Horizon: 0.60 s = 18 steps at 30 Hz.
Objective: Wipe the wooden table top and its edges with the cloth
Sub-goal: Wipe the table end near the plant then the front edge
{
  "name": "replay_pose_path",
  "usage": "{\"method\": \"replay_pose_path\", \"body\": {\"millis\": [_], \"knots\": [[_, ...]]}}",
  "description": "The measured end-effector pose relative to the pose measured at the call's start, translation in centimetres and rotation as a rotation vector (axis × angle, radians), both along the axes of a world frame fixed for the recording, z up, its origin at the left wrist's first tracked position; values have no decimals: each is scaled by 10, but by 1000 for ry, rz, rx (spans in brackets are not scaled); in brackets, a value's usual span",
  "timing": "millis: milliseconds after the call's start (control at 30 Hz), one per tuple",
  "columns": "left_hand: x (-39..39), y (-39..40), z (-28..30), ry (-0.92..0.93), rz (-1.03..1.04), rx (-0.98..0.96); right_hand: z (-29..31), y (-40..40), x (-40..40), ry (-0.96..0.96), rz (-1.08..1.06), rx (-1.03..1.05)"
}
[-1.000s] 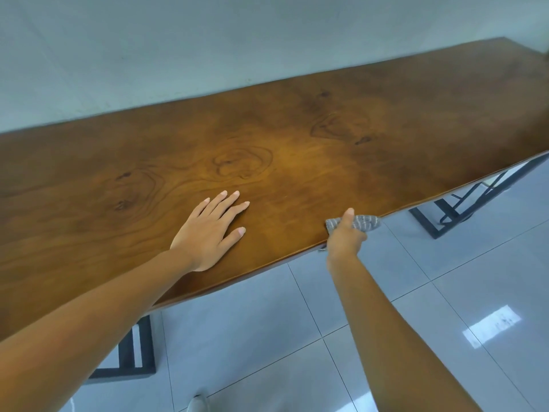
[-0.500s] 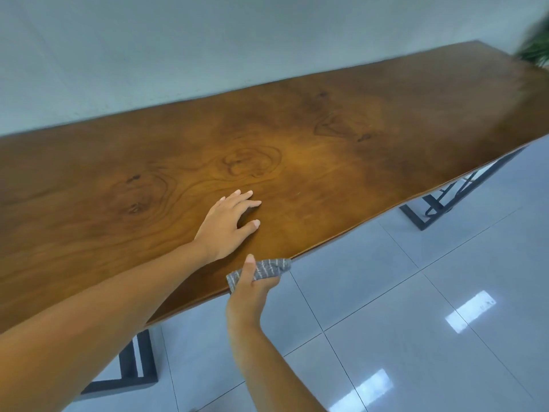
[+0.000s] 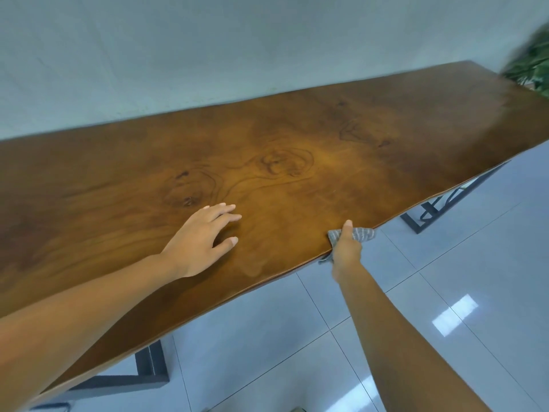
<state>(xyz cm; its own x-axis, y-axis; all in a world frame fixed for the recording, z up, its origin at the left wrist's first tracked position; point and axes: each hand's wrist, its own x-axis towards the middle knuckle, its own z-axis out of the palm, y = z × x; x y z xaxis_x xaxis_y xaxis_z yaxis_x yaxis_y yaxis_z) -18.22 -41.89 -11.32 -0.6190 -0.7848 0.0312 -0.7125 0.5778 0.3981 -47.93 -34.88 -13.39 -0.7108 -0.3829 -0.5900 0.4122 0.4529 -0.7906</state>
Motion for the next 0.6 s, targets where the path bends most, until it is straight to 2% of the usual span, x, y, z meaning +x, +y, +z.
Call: {"method": "replay_pose_path", "body": {"millis": [200,433,600], "knots": [[81,4,1,-71,18,-32,5,20,104,-30,-80,-49],[156,11,-6,-196,38,-56,-14,62,263,-150,101,-112],[190,23,-19,-247,29,-70,-9,55,249,-122,104,-52]]}}
